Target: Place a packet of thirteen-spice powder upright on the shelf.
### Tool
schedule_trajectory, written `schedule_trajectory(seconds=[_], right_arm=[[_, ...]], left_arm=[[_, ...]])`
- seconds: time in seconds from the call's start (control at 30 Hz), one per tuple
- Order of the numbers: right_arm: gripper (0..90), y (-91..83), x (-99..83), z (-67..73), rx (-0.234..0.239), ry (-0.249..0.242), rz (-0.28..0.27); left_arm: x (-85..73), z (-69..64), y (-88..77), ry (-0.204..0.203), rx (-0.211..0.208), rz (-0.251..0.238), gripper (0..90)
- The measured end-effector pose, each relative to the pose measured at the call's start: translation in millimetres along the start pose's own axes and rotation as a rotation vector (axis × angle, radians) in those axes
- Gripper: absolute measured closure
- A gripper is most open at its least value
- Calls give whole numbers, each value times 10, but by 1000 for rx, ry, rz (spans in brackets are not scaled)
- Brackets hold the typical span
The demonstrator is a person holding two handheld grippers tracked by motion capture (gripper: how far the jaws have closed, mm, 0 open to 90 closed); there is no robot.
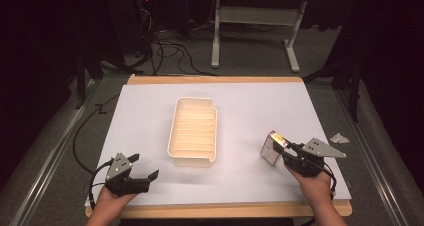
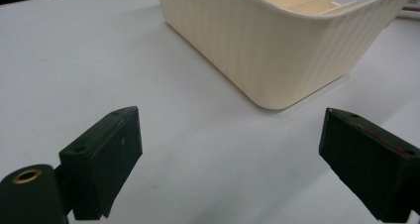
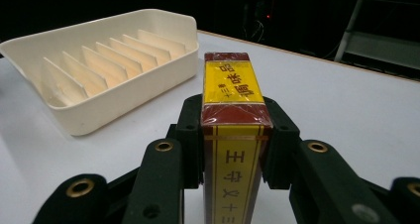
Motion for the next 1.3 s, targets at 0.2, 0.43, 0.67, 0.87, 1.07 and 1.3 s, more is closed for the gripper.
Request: schedule_trajectory(seconds=[0.2, 0.43, 0.67, 0.87, 1.07, 1.3], right_arm=[[680, 59, 70, 79, 39, -21, -5], [680, 126, 159, 178, 76, -41, -15], [680, 318, 299, 324, 152, -102, 1], [681, 431, 411, 353, 202, -111, 3], [681, 535, 573, 330, 263, -105, -16], [681, 630, 754, 332, 313, -126, -28]], left_arm=[[8, 3, -3, -2, 0, -3, 102], [19, 9, -16, -3, -1, -5, 102], [13, 10, -17, -2, -4, -1, 102], [23, 20, -23, -9, -4, -3, 102], [18, 21, -23, -7, -3, -2, 102], [22, 19, -21, -15, -2, -3, 102]])
Point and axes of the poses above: each handheld gripper's, and its own axes: y roughly forward along the jaws, x roughly out of its top, z roughly to its left, the point moved 10 cm from there along y, roughly forward along the jaws, and after that the axes turned 15 degrees about x, right-handed, at the moved point
